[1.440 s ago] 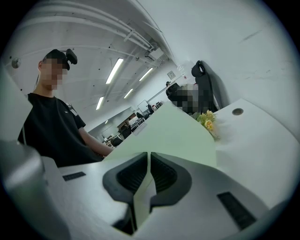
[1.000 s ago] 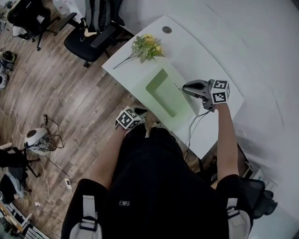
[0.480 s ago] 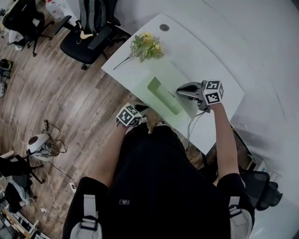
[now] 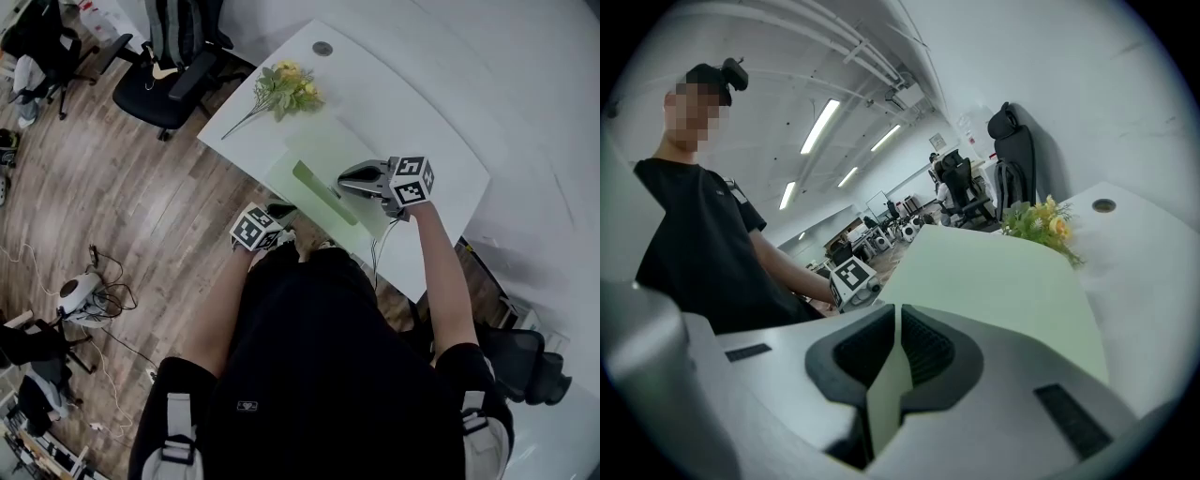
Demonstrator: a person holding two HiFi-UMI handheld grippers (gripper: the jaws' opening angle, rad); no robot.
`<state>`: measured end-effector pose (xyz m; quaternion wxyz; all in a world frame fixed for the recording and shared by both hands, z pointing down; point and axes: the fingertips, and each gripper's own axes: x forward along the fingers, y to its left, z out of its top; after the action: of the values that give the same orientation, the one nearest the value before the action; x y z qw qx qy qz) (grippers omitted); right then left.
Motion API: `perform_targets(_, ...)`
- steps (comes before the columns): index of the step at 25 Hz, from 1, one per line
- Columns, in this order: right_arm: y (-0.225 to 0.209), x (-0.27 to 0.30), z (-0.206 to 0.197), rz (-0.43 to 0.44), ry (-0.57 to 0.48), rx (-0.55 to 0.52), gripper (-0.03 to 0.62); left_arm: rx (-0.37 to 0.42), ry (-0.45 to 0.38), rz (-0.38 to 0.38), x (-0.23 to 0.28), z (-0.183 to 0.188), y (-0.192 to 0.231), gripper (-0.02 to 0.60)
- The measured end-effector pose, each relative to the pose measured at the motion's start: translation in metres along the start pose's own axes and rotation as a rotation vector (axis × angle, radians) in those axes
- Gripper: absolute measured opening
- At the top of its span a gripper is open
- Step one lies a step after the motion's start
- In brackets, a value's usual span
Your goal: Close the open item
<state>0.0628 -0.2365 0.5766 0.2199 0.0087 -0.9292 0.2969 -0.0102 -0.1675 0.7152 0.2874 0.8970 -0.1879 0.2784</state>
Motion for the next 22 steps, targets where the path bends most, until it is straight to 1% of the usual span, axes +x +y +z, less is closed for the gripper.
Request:
perform_targets(7,-0.001,0.023,-0.022,-0.056,0.084,-0.064,0.017,-0.013,0.0,0.006,0.001,-0.001,0.001,0.005)
perform_targets(11,-0.006,0.032,-0.027,-0.095,0.137,-0.115,0.017,-0.019,-0.002,0.015,-0.003,0.001,0.001,0.005)
perform_targets(15,-0.006,0.044,-0.04,-0.092,0.219,-0.151,0.017,-0.023,-0.009,0.021,-0.003,-0.002,0.005,0.005)
perform_targets(22,-0.003,0.057,-0.052,-0.09,0.251,-0.142,0.017,-0.026,-0.012,0.022,-0.004,-0.004,0.003,0.005)
